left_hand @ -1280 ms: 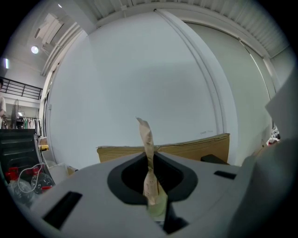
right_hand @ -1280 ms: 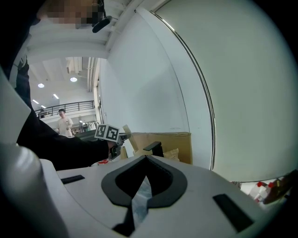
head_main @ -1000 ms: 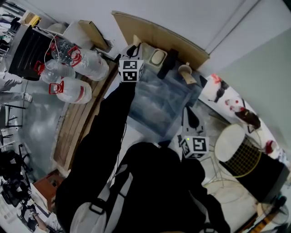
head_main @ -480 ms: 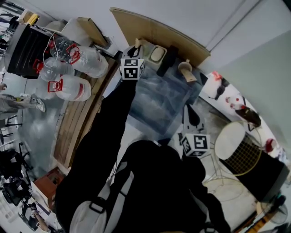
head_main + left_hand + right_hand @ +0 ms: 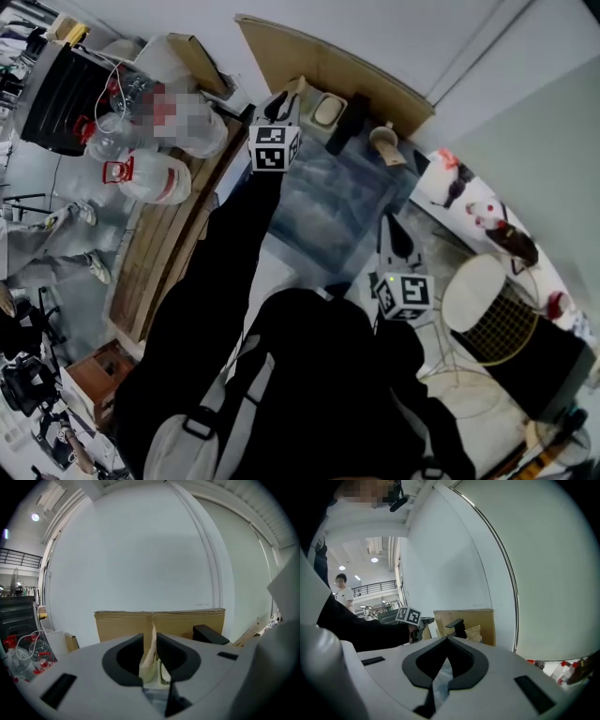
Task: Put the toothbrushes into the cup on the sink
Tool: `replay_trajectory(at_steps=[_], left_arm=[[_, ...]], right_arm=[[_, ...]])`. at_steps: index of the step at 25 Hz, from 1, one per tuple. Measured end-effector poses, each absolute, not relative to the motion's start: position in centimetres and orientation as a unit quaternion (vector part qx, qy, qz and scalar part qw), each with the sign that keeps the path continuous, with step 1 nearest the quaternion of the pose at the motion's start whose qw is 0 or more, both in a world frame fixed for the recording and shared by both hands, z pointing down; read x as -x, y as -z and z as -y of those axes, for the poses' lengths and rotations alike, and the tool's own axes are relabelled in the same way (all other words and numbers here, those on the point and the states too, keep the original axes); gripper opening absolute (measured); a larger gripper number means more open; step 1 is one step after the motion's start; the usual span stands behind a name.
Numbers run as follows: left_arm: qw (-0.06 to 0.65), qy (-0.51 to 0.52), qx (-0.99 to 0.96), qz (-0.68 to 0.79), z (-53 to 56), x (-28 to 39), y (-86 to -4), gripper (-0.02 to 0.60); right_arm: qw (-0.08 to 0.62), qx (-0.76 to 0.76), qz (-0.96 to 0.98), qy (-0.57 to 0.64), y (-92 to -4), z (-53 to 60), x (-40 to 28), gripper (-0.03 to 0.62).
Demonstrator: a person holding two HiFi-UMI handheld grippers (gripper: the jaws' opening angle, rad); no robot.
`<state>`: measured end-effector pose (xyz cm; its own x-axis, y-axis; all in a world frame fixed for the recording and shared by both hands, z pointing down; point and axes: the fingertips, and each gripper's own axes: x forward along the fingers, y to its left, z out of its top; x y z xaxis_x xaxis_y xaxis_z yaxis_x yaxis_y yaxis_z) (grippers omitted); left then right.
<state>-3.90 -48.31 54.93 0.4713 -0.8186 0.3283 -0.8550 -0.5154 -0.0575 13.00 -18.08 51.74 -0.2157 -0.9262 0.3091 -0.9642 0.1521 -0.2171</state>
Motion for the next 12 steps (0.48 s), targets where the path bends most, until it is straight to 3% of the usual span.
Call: replay_trajectory(at_steps=[12], left_arm=[[0.053, -0.134, -0.852, 0.503, 43.2, 5.4, -51.9, 0.066]], right_arm=[[0.041, -0.624, 0.76, -0.177, -50.2, 16.2, -12.8, 0.002]])
